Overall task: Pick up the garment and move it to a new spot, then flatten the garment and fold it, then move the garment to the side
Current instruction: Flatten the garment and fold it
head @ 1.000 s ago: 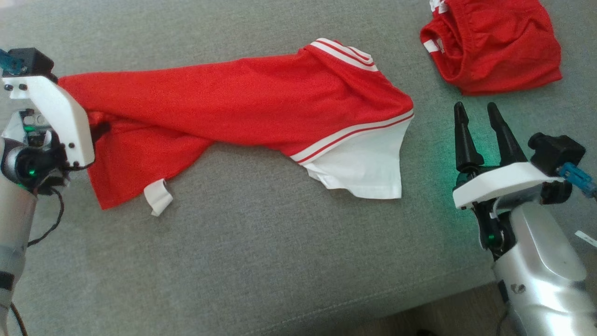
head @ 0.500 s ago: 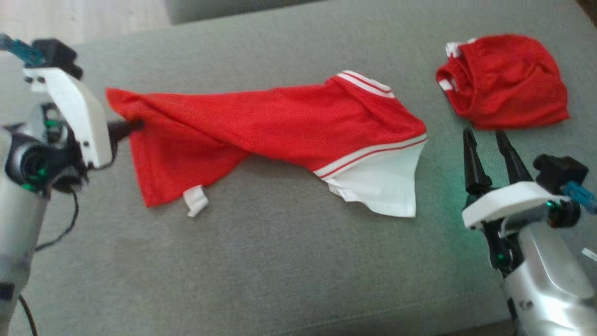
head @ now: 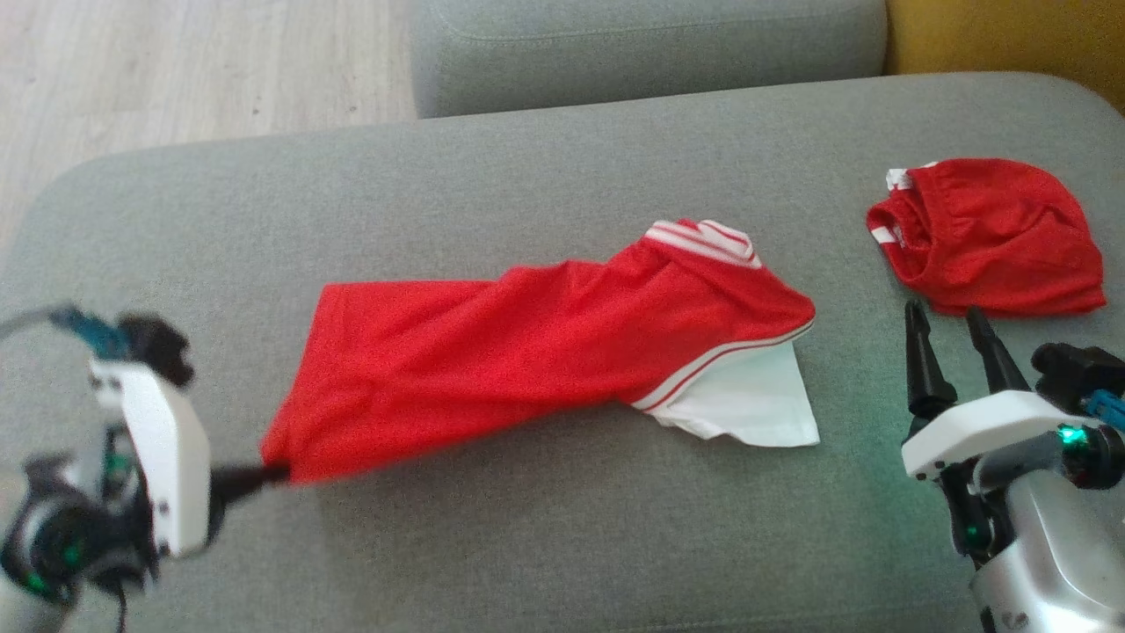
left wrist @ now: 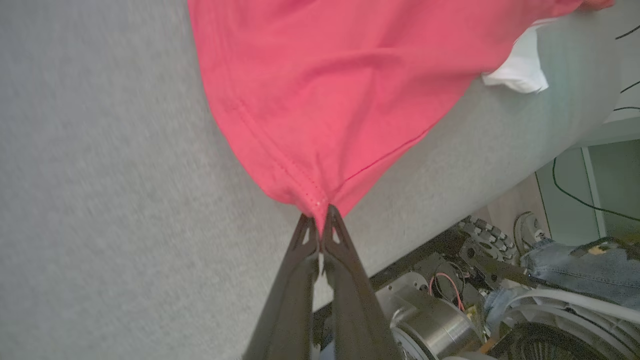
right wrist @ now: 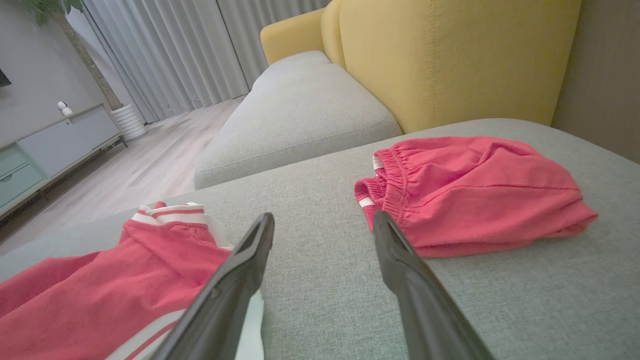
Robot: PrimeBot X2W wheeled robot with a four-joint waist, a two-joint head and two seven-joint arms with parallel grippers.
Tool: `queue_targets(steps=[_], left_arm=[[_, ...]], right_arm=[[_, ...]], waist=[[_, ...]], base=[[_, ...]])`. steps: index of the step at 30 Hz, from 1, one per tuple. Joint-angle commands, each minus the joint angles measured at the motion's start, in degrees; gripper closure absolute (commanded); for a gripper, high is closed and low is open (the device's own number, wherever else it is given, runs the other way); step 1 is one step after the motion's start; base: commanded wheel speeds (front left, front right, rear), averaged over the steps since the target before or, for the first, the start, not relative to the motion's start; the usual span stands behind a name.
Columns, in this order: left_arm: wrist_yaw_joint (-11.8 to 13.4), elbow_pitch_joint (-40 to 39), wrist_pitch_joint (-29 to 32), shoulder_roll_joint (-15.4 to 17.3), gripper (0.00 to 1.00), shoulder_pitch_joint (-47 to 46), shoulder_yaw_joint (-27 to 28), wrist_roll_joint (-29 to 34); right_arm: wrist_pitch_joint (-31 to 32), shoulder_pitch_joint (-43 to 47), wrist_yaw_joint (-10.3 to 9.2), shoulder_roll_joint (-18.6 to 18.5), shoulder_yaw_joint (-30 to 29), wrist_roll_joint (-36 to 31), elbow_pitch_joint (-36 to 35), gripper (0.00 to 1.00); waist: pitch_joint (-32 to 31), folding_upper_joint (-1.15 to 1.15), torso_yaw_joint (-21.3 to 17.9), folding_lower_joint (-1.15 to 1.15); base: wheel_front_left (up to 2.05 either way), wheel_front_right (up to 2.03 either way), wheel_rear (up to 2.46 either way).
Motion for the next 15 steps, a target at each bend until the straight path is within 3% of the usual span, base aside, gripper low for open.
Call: queue_targets(steps=[1, 6, 11, 12, 13, 14, 15], left_arm=[[0.5, -1.8, -0.5, 3.1, 1.00, -1.9, 3.5, -0.5], [1.1, -0.9, -4.6, 0.5, 1.00, 3.8, 1.7, 1.1], [0.3, 6.1, -11.7, -4.6, 1.00, 3.6, 0.4, 3.8], [-0.1, 7.5, -12.4, -5.4, 0.77, 3.3, 0.2, 3.8], [-0.3, 8.8, -13.1, -5.9, 0.16, 3.0, 0.1, 3.9], [-0.6, 10.0, -13.7, -6.3, 0.00, 2.7, 0.0, 4.0], [-0.8, 11.0, -14.0, -6.5, 0.00, 2.3, -0.2, 4.1]], right_arm=[[0.2, -1.0, -0.04, -0.4, 0.9, -0.5, -2.2, 0.00], [1.8, -0.2, -0.04, -0.1, 0.7, -1.0, -3.4, 0.00], [3.1, 0.0, -0.04, 0.5, 1.6, -1.4, -4.6, 0.00], [3.3, 0.0, -0.04, 0.6, 1.7, -1.4, -4.7, 0.00], [3.4, -0.1, -0.04, 0.6, 1.8, -1.3, -4.8, 0.00], [3.5, 0.1, -0.04, 0.6, 1.9, -1.3, -5.0, 0.00], [3.6, 0.2, -0.04, 0.6, 2.0, -1.4, -5.1, 0.00]], waist=[[-0.3, 0.00, 0.3, 0.00], [-0.3, 0.00, 0.6, 0.00], [0.1, 0.00, 0.4, 0.00], [0.2, 0.00, 0.3, 0.00], [0.2, 0.00, 0.3, 0.00], [0.1, 0.00, 0.2, 0.00], [0.0, 0.00, 0.1, 0.00]], base=[[0.00, 0.00, 0.00], [0.00, 0.00, 0.00], [0.00, 0.00, 0.00], [0.00, 0.00, 0.00], [0.00, 0.00, 0.00], [0.00, 0.00, 0.00], [0.00, 0.00, 0.00]])
